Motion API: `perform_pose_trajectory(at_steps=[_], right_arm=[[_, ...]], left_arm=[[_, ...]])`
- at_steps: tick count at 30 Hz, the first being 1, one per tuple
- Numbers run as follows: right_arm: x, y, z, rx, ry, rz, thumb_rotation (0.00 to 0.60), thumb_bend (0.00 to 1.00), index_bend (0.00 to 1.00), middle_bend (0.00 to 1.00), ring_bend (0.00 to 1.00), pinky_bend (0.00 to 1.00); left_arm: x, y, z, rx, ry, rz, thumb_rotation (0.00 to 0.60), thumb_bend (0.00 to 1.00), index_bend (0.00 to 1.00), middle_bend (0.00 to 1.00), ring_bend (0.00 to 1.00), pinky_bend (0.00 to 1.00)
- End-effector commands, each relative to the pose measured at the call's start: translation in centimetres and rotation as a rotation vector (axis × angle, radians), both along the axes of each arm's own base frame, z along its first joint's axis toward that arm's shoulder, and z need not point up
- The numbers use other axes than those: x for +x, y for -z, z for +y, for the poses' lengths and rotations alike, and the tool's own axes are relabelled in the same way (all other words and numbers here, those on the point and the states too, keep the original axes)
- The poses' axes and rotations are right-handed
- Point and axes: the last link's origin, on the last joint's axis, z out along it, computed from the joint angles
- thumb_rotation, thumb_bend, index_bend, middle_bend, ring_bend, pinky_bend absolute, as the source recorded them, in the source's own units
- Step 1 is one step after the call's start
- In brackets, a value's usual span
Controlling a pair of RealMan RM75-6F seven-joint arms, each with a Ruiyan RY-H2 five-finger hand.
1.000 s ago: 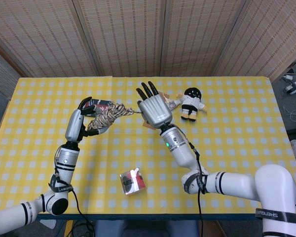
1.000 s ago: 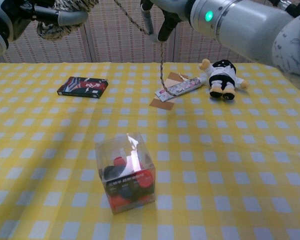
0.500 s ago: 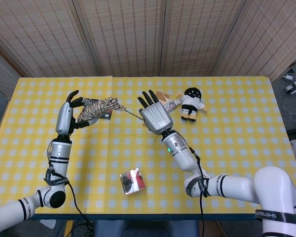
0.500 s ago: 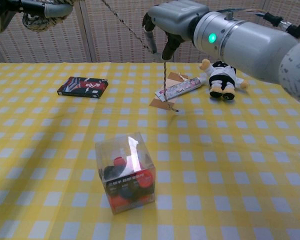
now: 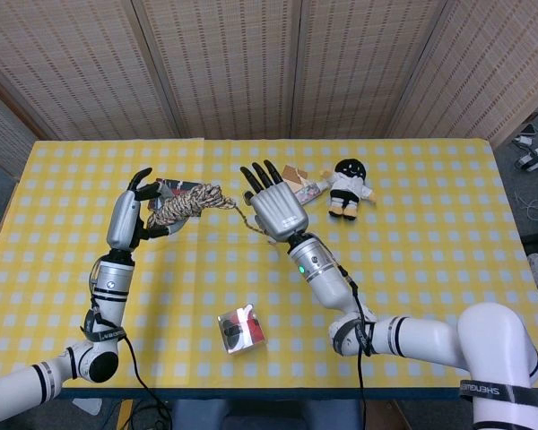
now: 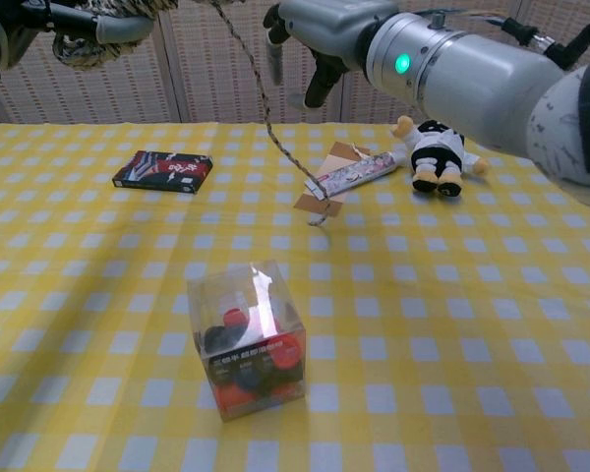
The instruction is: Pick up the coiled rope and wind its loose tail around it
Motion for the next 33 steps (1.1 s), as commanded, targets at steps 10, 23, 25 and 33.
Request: perform_pose_trajectory(at_steps=[10, 23, 25, 33], right_arm=[[-1.5, -3.9, 1.1, -0.027, -0.001, 0.001, 0.600, 0.19, 0.03, 0.00, 0.00, 0.00], [-12.1, -12.3, 6.9, -0.118, 0.107, 0.087, 0.600, 0.20, 0.07, 0.06, 0.00, 0.00], [-14.0, -13.4, 8.4, -0.125, 0.128, 0.097, 0.600, 0.20, 0.07, 0.07, 0.00, 0.00], [-21.0, -16.2, 14.6, -0.187, 0.186, 0.101, 0.600, 0.23, 0.10, 0.07, 0.00, 0.00]], left_arm=[[-0.9, -1.1, 0.7, 0.032, -0.040, 0.020, 0.600, 0.29, 0.77, 0.75, 0.51, 0.07], [-2.4, -2.4, 0.7, 0.056, -0.076, 0.063, 0.600, 0.29, 0.77, 0.75, 0.51, 0.07], [-2.6, -2.6, 0.7, 0.060, -0.081, 0.072, 0.600, 0.29, 0.77, 0.75, 0.51, 0.07], [-3.2, -3.2, 0.7, 0.076, -0.091, 0.083, 0.600, 0.29, 0.77, 0.75, 0.51, 0.07]])
